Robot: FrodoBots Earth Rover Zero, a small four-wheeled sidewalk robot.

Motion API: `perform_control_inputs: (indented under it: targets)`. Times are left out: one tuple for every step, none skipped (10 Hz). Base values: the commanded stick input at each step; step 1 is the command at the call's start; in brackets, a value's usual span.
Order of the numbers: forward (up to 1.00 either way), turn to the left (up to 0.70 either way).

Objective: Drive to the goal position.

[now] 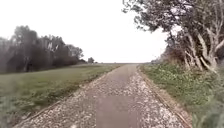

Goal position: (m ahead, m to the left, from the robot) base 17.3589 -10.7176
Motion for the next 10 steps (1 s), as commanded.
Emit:
perform_control_inputs:
  targets:
    - [0.70,0.00]
    - [0.70,0.00]
    - [0.70,0.00]
    - [0.70,0.00]
    - [0.70,0.00]
    - [0.70,0.00]
    - [0.70,0.00]
    - [0.70,0.00]
    - [0.70,0.00]
    - [0.70,0.00]
